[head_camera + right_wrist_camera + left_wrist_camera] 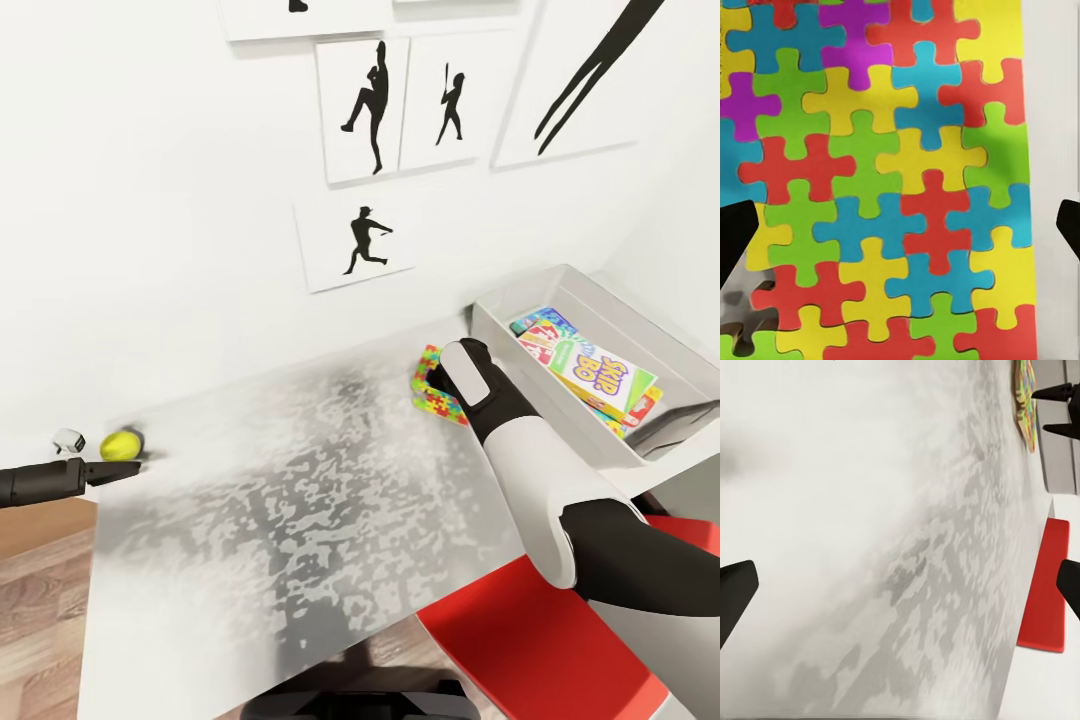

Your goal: Put all the toys in the child's room - the three board games (two on the bed and one on the table), the two jigsaw puzzles on the table, and the tennis ball on the table - inside the toy box on the table in the child's room.

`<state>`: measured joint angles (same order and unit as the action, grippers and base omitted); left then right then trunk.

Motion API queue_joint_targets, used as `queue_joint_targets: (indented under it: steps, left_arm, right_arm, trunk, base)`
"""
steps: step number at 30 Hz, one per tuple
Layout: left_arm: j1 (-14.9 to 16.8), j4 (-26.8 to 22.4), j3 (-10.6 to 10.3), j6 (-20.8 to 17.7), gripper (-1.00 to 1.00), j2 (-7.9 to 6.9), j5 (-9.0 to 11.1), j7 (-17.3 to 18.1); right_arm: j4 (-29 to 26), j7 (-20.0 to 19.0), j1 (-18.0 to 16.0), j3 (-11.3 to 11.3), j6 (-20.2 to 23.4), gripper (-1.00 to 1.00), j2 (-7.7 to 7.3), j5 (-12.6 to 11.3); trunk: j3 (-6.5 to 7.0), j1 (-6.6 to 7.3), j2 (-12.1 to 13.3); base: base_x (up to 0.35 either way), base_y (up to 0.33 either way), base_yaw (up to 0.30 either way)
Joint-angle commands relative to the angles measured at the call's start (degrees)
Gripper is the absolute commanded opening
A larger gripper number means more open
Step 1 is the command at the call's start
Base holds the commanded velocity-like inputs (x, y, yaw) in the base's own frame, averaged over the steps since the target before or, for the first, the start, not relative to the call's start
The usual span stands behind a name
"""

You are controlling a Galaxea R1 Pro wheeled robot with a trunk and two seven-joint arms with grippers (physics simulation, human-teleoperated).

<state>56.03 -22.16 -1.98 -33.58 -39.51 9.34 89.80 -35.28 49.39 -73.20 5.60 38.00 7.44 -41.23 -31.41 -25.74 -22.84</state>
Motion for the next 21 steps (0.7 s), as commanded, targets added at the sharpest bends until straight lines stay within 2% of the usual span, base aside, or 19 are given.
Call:
queue_joint_targets:
  steps: [1,21]
  left_arm:
    - [0.05,0.01,-0.22,-0.61,1.00,-0.04,0.15,0.20]
    - [0.05,0.01,-0.22,-0.61,1.00,-0.07,0.07,0.20]
  right_arm:
    - [1.08,0.44,-0.01,0.20,0.23,1.00,-0.03,-1.30]
    - [1.09,0.27,-0.10,0.20,-0.03,1.00,-0.23,-1.22]
  trunk:
    - [-0.09,-0.05,-0.07]
    - [-0.09,-0.05,-0.07]
  base:
    - [0.000,0.040,0.000]
    - [-0.011,0.024,0.000]
